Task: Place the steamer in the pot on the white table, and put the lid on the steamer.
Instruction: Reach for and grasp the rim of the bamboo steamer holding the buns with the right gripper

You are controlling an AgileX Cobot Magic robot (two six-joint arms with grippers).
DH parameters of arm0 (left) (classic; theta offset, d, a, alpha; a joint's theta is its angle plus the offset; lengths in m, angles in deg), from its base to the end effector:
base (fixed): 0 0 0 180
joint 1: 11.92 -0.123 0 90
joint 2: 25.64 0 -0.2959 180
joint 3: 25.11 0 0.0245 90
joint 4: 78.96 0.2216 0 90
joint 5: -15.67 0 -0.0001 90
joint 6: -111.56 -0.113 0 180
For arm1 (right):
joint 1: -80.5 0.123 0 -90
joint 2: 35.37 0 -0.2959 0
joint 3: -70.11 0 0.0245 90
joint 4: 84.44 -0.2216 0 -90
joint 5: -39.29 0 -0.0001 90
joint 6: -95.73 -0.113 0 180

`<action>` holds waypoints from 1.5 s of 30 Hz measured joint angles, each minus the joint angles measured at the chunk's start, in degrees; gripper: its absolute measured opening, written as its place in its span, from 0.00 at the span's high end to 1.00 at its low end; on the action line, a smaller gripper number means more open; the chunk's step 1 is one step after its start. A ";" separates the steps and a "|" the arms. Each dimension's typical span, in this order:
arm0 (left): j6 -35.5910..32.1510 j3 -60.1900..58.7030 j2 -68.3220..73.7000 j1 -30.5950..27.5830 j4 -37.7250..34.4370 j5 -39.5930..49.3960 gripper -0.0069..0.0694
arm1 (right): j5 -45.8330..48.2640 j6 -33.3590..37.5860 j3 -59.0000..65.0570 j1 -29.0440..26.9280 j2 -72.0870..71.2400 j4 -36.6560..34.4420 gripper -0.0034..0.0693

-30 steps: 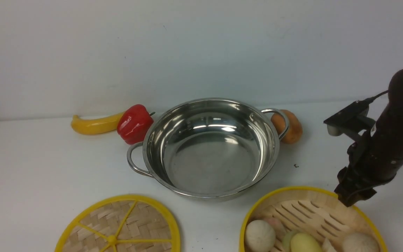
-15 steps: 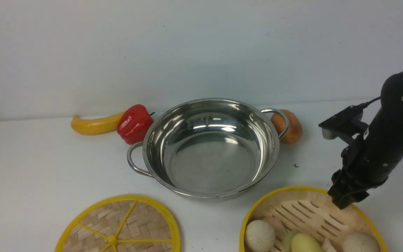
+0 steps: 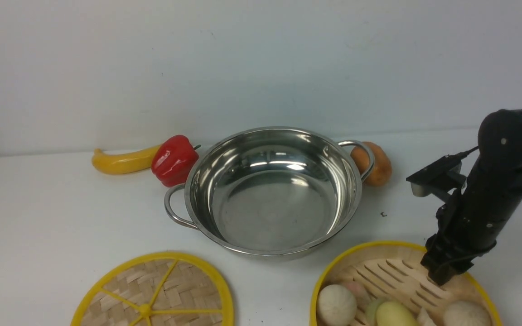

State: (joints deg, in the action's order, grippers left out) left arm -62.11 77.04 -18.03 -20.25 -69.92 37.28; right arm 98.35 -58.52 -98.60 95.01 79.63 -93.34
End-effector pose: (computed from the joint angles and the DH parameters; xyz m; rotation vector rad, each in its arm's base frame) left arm 0.0323 0.0114 0.1714 -0.1418 1.8624 0.1797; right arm 0.2946 0.0917 0.1682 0.9266 -2.9104 -0.2110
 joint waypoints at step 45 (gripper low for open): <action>0.00 0.00 0.00 0.00 0.00 0.00 0.30 | 10.19 1.86 -9.75 0.17 -3.62 6.61 0.87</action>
State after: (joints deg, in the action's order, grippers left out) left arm -62.11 77.04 -18.03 -20.25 -69.92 37.28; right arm 108.55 -56.66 -108.34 95.19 76.01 -86.73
